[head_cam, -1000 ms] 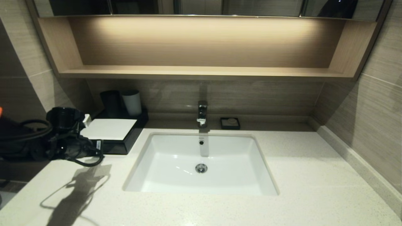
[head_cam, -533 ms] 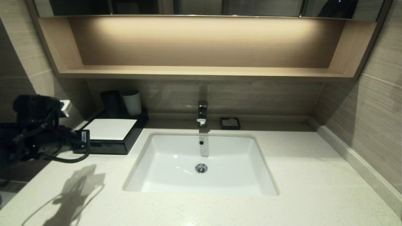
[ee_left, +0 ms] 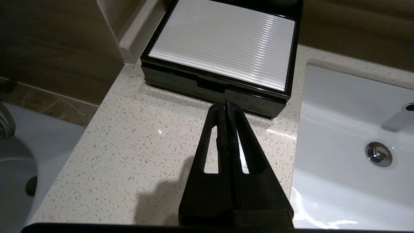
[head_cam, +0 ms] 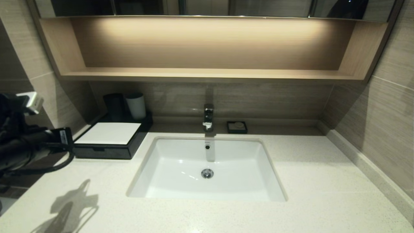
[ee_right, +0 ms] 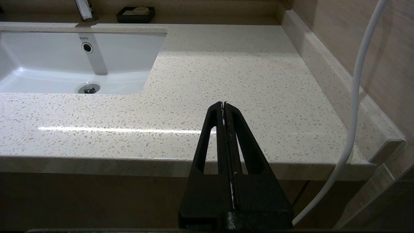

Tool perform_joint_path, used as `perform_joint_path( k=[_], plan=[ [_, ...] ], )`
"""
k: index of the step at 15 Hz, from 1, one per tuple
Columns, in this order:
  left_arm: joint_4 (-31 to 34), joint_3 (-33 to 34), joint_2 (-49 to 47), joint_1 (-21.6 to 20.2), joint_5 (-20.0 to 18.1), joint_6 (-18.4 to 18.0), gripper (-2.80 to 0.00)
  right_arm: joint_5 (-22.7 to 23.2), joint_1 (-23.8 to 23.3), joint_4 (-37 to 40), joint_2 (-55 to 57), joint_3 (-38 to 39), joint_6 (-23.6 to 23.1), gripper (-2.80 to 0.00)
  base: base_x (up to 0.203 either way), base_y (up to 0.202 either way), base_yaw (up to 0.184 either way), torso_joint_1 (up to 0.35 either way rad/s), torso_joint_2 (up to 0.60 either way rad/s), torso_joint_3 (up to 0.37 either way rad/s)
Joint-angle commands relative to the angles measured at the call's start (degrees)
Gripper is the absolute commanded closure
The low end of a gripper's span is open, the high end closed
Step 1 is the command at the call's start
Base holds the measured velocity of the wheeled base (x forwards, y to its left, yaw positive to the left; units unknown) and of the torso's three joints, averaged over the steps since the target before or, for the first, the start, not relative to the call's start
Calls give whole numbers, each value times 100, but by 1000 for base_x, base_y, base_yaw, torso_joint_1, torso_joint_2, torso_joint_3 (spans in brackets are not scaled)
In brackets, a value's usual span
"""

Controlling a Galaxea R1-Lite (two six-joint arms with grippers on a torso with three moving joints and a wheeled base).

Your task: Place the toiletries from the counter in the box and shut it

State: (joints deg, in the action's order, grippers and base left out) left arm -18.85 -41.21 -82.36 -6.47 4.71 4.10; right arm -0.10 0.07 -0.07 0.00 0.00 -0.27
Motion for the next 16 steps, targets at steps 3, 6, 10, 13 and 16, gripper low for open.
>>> perform_joint_path(
  k=[3,6,10,13,16],
  plan=[
    [-108,505,652,-3,12,29,0,1,1,-1,0,9,-4,0,0,0,0,0,0,0],
    [-272,987,1142,-3,21,22,0,1,1,-1,0,9,-8,0,0,0,0,0,0,0],
    [-869,1799,1936,31,-56,-4,0,1,1,-1,0,9,-8,0,0,0,0,0,0,0],
    [-962,2155,2591,97,-248,-51,0,1,1,-1,0,9,0,0,0,0,0,0,0,0],
    [-970,2600,3384,280,-467,-249,0,1,1,-1,0,9,-4,0,0,0,0,0,0,0]
  ],
)
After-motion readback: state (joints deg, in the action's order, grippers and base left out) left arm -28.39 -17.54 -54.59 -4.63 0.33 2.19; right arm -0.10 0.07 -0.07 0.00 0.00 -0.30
